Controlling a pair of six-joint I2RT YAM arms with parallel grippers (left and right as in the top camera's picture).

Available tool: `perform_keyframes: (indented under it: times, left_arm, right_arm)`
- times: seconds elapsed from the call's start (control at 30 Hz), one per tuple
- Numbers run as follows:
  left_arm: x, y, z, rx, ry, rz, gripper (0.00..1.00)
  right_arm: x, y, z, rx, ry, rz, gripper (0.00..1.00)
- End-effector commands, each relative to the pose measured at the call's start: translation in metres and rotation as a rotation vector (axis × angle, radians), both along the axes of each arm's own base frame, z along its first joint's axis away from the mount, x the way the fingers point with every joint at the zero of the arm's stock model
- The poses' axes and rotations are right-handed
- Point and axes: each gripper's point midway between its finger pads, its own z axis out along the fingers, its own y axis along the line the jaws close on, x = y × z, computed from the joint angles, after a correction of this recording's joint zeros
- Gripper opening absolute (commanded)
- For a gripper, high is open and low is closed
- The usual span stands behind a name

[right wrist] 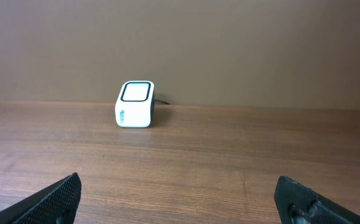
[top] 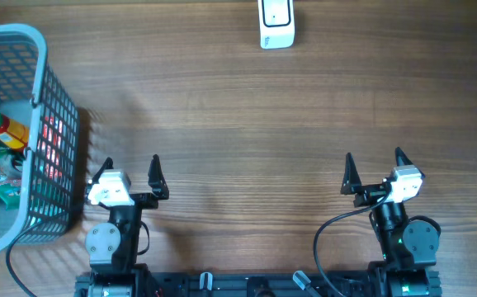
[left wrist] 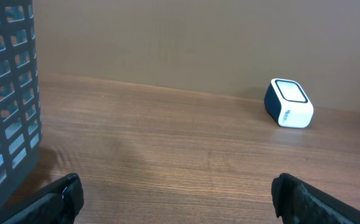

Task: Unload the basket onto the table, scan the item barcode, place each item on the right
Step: 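Move the left gripper toward the grey basket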

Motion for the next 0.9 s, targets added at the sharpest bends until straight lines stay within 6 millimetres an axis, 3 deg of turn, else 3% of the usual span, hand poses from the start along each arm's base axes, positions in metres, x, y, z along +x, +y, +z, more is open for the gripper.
perform_keyframes:
  times: [0.0,0.33,0.43,0.67,0.87]
  left_arm:
    - [0.000,0.000,-0.002,0.019,0.002,-0.004,1.00]
    - [0.000,0.000,-0.001,0.020,-0.002,-0.005,1.00]
    - [0.000,-0.011,0.004,0.014,-0.021,-0.067,1.00]
    - [-0.010,-0.043,0.048,-0.114,-0.117,-0.254,1.00]
    - [-0.029,-0.046,0.127,-0.116,-0.243,-0.277,1.00]
  right_arm:
    - [-0.001,-0.001,0.003,-0.010,-0.016,-0.003,1.00]
    - [-0.001,-0.001,0.003,-0.010,-0.016,-0.003,1.00]
    - [-0.001,-0.001,0.003,-0.009,-0.016,-0.003,1.00]
    - [-0.001,-0.001,0.003,-0.010,-0.016,-0.003,1.00]
    - [-0.001,-0.001,0.003,-0.009,-0.016,-0.003,1.00]
